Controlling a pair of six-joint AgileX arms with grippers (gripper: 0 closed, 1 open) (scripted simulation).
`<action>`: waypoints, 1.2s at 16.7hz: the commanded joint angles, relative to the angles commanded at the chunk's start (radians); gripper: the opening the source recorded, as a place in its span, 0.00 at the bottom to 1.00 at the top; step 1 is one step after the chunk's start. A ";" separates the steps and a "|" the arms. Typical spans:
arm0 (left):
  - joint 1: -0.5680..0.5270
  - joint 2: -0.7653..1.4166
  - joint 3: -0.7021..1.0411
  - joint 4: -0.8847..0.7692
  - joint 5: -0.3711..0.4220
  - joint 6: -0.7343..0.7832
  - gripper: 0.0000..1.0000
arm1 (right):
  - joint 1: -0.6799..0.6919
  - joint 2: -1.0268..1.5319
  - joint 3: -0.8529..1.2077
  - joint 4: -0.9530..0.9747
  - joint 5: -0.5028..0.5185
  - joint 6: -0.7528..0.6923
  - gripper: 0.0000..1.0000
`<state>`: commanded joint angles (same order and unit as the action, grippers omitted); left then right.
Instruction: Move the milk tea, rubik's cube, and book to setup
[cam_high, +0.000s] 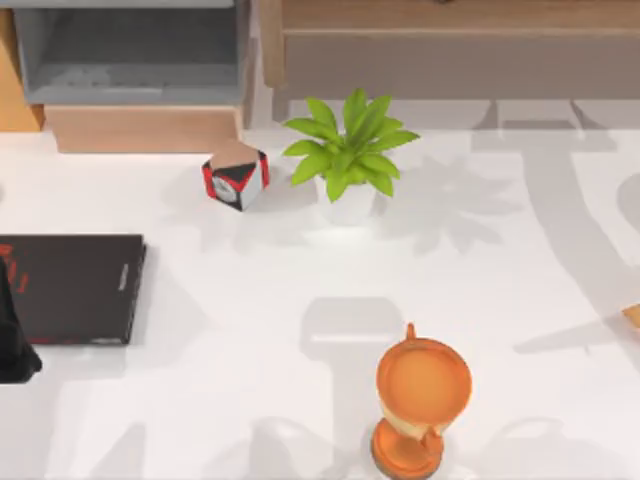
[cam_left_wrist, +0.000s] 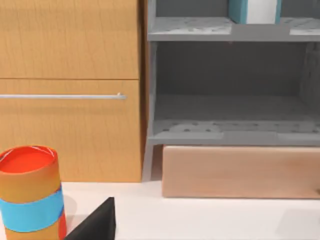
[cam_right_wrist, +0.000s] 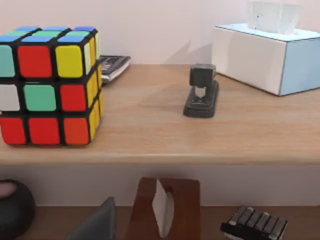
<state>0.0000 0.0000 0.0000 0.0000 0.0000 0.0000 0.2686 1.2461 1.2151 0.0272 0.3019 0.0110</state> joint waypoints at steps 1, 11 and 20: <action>0.000 0.000 0.000 0.000 0.000 0.000 1.00 | -0.018 -0.083 -0.079 -0.001 -0.020 -0.001 1.00; 0.000 0.000 0.000 0.000 0.000 0.000 1.00 | -0.195 -0.913 -0.882 -0.015 -0.221 -0.006 1.00; 0.000 0.000 0.000 0.000 0.000 0.000 1.00 | -0.269 -1.246 -1.215 -0.027 -0.302 -0.011 1.00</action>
<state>0.0000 0.0000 0.0000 0.0000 0.0000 0.0000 0.0000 0.0000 0.0000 0.0000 0.0000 0.0000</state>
